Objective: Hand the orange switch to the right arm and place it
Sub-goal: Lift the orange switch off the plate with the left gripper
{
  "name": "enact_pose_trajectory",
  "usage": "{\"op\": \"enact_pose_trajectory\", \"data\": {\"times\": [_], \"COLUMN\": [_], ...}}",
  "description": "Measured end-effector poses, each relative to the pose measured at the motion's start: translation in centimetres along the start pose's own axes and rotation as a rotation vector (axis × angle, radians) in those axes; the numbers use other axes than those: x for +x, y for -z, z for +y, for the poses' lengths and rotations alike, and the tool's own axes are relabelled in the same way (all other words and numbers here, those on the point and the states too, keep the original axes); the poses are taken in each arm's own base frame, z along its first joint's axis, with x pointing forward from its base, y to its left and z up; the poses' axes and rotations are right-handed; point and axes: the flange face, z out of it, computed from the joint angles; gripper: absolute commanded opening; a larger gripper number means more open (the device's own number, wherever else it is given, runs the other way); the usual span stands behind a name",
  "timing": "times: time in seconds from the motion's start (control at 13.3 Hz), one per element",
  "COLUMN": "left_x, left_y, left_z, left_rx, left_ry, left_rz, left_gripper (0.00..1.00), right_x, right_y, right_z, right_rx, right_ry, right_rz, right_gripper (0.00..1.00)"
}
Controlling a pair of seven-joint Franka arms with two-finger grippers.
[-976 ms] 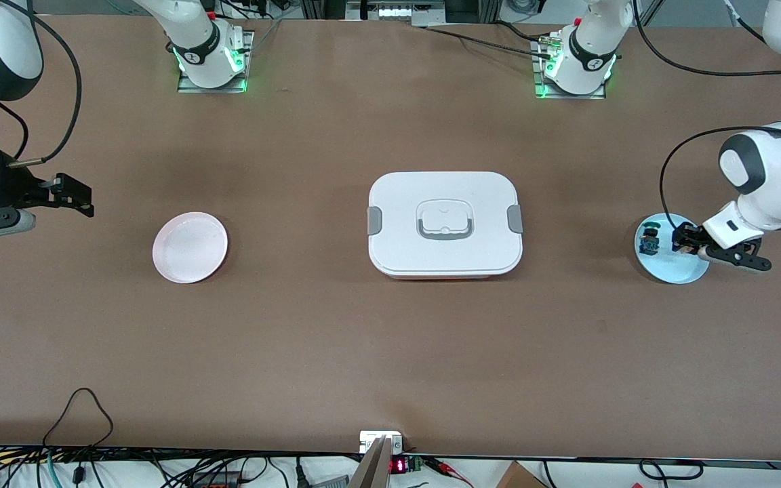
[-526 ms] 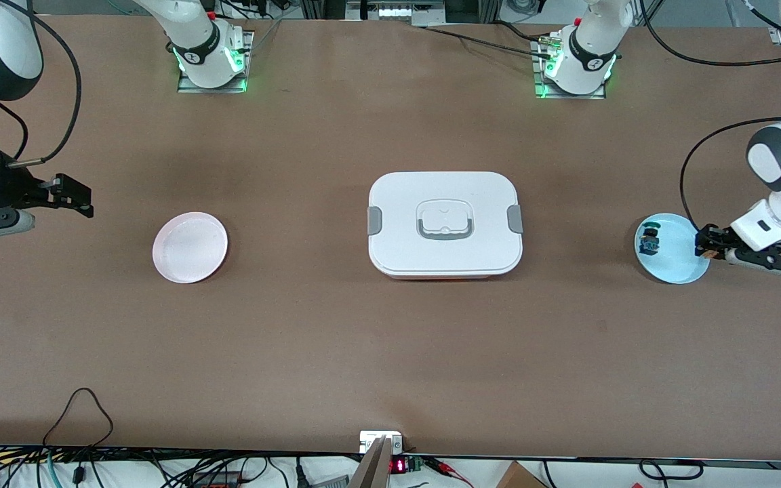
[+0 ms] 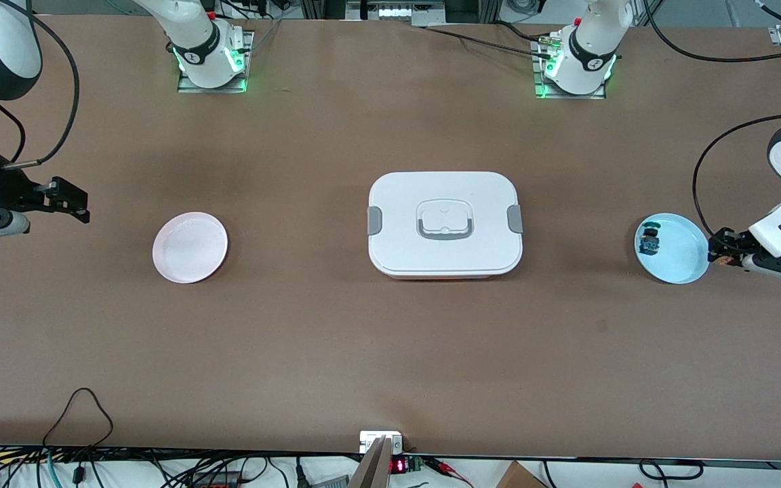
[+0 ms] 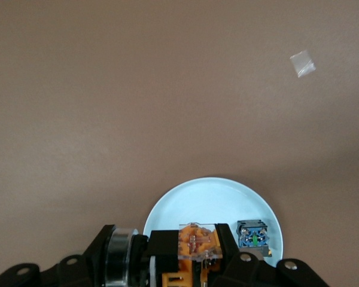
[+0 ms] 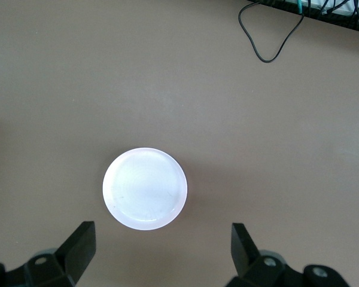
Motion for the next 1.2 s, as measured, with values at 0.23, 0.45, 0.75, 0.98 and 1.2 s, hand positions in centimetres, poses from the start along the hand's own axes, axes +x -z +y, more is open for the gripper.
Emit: {"op": "enact_pose_trajectory", "data": {"times": [0.23, 0.45, 0.75, 0.98, 1.2], "left_x": [1.5, 4.0, 6.3, 6.9, 7.4], "left_y": [3.3, 8.4, 13.0, 13.4, 13.7], "left_z": [0.9, 2.2, 4.3, 5.0, 6.0], "left_rx": [-0.003, -0.033, -0.153, -0.286, -0.393], "left_ry": [-0.035, -0.064, -0.152, -0.254, -0.378], "left_rz": [-0.004, 0.014, 0.14, 0.288, 0.437], "left_gripper": [0.0, 0.0, 0.0, 0.0, 0.0], "right_x": [0.0, 0.0, 0.0, 0.1, 0.1], "right_y": [0.0, 0.0, 0.0, 0.0, 0.0], "right_z": [0.0, 0.0, -0.1, -0.3, -0.3], "right_rx": [0.0, 0.0, 0.0, 0.001, 0.001], "right_ry": [0.0, 0.0, 0.002, 0.005, 0.005], "right_rz": [0.0, 0.0, 0.0, 0.0, 0.0], "right_gripper": [1.0, 1.0, 1.0, 1.0, 1.0]}}
